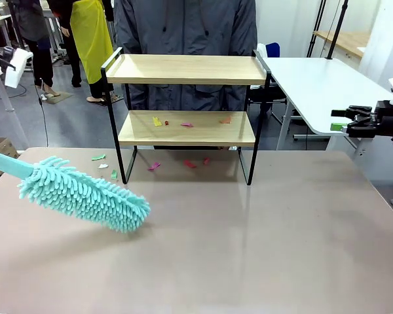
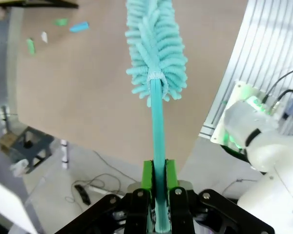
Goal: Clean the shelf.
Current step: Clean the specific section of the Shelf indicated by the human with the Duster.
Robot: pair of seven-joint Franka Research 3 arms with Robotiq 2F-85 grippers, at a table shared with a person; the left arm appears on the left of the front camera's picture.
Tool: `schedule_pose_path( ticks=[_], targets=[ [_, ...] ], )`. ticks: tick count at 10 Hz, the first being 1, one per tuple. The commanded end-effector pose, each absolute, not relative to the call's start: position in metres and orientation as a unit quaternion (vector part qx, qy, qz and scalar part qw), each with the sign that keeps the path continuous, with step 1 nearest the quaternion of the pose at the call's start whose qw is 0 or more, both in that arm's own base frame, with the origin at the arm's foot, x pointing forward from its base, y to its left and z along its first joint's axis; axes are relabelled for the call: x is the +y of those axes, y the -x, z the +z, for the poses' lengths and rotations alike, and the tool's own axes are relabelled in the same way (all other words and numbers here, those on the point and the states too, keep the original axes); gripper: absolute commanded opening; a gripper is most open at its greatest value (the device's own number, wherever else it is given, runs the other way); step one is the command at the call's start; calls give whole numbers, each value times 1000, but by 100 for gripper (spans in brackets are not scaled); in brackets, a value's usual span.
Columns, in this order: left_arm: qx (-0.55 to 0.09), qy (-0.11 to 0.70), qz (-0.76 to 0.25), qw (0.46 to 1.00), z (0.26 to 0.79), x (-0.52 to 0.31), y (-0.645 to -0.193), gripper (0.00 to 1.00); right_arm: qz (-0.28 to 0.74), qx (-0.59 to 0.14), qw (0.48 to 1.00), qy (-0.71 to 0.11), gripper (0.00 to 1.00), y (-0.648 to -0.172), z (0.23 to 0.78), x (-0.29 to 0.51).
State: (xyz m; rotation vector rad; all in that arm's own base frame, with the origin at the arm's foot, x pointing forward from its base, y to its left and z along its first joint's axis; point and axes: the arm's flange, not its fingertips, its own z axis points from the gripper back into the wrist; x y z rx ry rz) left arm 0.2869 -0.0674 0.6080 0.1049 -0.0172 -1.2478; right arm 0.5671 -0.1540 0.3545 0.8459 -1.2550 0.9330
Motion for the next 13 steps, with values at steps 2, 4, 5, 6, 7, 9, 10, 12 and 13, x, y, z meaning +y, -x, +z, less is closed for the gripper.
schedule_pose_path(
  ticks=[2, 4, 5, 6, 7, 9, 10, 12, 13],
  targets=[
    [-8, -36, -588, 808, 619, -70, -281, 13, 409, -549, 629, -369, 100, -567, 357, -152],
    [-8, -36, -588, 808, 619, -70, -281, 13, 409, -549, 629, -369, 100, -567, 357, -152],
    [-8, -36, -588, 808, 619, -70, -281, 13, 409, -549, 629, -369, 100, -567, 357, -152],
    [-8, -36, -588, 808, 619, -70, -281, 13, 409, -549, 629, -369, 100, -567, 357, -152],
    [-8, -36, -588, 808, 619, -70, -281, 13, 409, -549, 629, -369, 100, -567, 357, -152],
    [-8, -36, -588, 808, 619, -70, -281, 13, 409, -549, 629, -369, 100, -567, 357, -152],
    [-8, -36, -588, 808, 619, -70, -281, 13, 409, -549, 629, -369, 100, -567, 357, -152],
    [-8, -36, -588, 808, 619, -70, -281, 13, 409, -549, 629, -369, 100, -567, 357, -152],
    [-8, -36, -588, 808, 619, -70, -281, 13, 409, -549, 629, -369, 100, -567, 357, -152]
  ],
)
